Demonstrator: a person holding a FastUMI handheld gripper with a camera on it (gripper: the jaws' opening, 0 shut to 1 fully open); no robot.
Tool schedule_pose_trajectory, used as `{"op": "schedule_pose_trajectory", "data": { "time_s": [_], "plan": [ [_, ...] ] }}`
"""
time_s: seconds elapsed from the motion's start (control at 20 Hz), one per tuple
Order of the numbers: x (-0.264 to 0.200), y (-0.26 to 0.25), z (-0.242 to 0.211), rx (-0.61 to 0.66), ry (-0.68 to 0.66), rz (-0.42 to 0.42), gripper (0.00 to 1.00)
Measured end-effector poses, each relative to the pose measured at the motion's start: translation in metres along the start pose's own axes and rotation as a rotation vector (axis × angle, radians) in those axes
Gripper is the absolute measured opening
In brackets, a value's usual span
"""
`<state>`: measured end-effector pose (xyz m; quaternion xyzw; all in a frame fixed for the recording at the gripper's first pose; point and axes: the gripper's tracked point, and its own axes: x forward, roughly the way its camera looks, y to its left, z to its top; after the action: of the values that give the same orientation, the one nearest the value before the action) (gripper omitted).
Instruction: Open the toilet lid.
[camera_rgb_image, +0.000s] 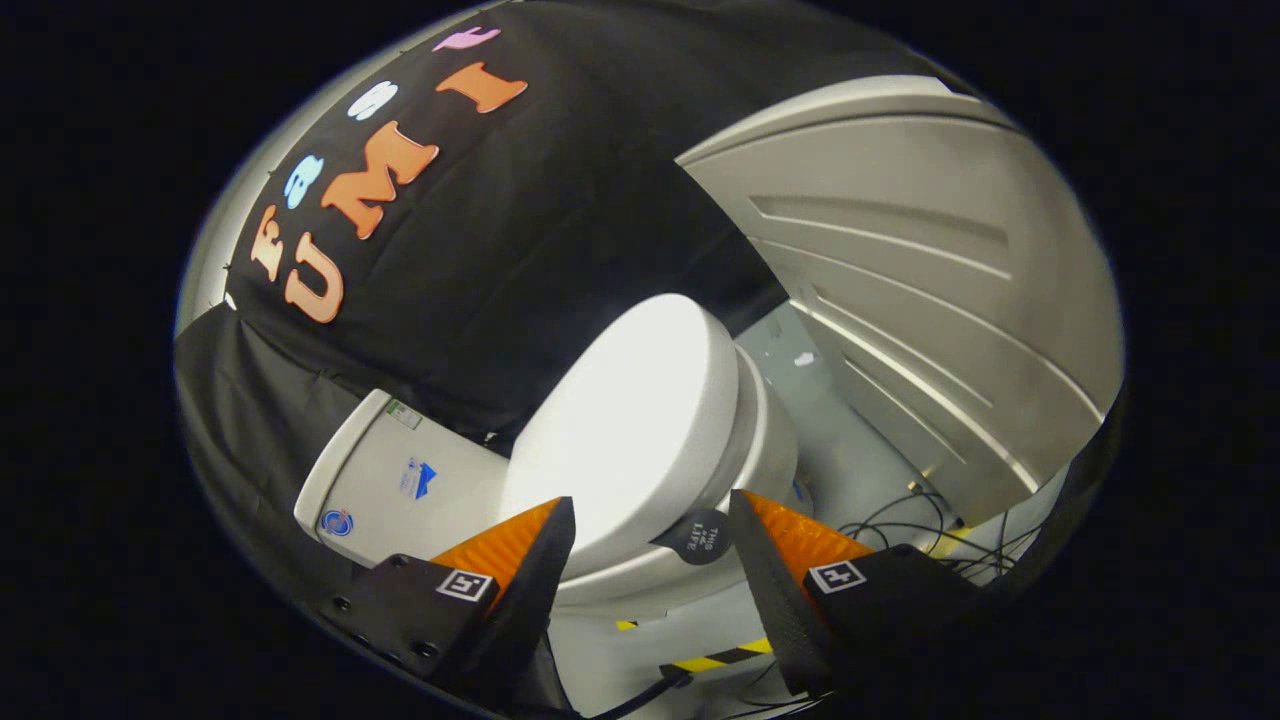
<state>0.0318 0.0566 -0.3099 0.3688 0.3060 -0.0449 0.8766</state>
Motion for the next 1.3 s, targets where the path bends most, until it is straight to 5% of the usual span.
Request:
{"op": "schedule_pose_trajectory", "data": {
  "time_s": [0.3,0.55,1.0,1.2,1.3],
  "plan": [
    [0.013,-0.008,-0.043,0.156,0.203,0.008,0.99],
    [0.032,-0.004,-0.039,0.224,0.174,0.055,0.97],
    [0.039,-0.001,-0.041,0.301,0.192,0.115,0.75],
    [0.040,-0.002,-0.045,0.368,0.223,0.139,0.75],
    [0.043,-0.015,-0.057,0.361,0.248,0.081,0.67]
  ]
}}
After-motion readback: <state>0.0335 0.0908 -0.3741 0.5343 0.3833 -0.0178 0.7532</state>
